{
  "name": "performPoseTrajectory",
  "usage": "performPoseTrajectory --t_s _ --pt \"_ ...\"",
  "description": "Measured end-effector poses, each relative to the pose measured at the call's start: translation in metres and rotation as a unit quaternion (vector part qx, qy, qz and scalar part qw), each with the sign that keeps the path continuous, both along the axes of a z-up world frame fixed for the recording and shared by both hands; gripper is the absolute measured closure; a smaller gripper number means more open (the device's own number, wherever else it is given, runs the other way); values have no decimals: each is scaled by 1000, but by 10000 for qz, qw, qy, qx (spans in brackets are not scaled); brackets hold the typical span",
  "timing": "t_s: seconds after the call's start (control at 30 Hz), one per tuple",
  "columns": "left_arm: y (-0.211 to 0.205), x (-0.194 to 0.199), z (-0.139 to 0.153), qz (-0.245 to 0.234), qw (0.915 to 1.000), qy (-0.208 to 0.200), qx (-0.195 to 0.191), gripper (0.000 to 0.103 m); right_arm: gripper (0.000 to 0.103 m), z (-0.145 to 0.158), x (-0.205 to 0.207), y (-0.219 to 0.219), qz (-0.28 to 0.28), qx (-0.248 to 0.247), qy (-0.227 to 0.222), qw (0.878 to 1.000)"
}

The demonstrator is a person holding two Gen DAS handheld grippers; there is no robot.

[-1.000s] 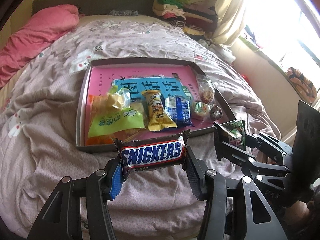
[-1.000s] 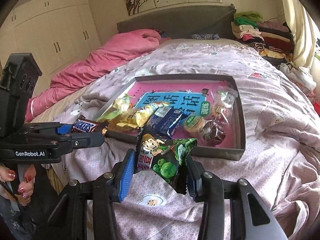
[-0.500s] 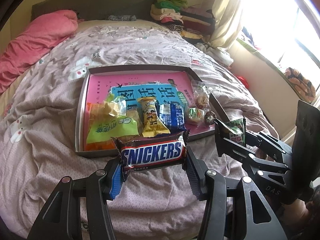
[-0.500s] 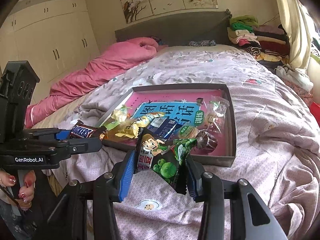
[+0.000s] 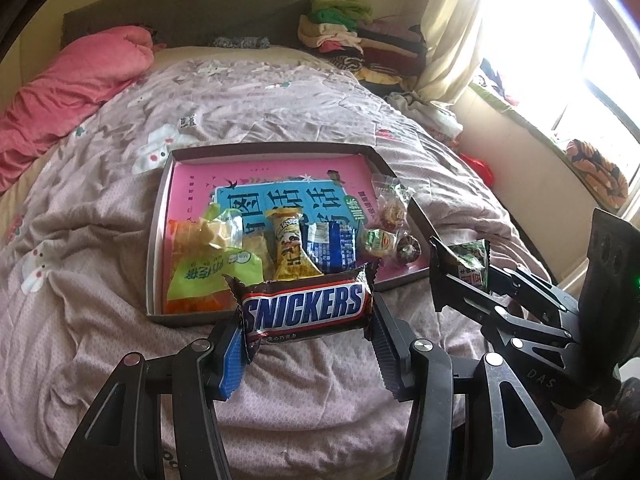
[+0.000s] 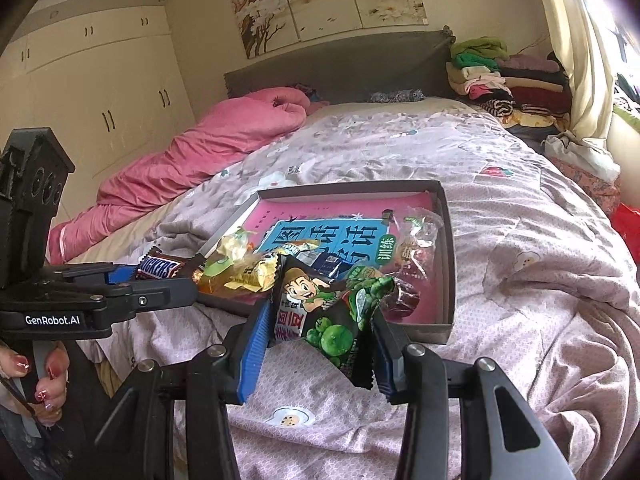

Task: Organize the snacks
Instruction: 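Lift and carry the Snickers bar and green candy bag over the tray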

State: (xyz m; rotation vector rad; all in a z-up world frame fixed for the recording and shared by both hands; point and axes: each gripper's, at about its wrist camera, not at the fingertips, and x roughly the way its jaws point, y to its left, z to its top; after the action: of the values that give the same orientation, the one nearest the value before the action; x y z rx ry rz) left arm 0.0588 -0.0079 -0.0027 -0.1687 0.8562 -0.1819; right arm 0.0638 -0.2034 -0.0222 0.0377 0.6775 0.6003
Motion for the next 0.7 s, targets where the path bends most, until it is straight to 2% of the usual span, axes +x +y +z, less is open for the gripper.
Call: performPoseTrajectory --t_s 0.7 --pt "-4 14 11 37 9998 -177 -13 47 57 8 12 -31 -481 235 -62 9985"
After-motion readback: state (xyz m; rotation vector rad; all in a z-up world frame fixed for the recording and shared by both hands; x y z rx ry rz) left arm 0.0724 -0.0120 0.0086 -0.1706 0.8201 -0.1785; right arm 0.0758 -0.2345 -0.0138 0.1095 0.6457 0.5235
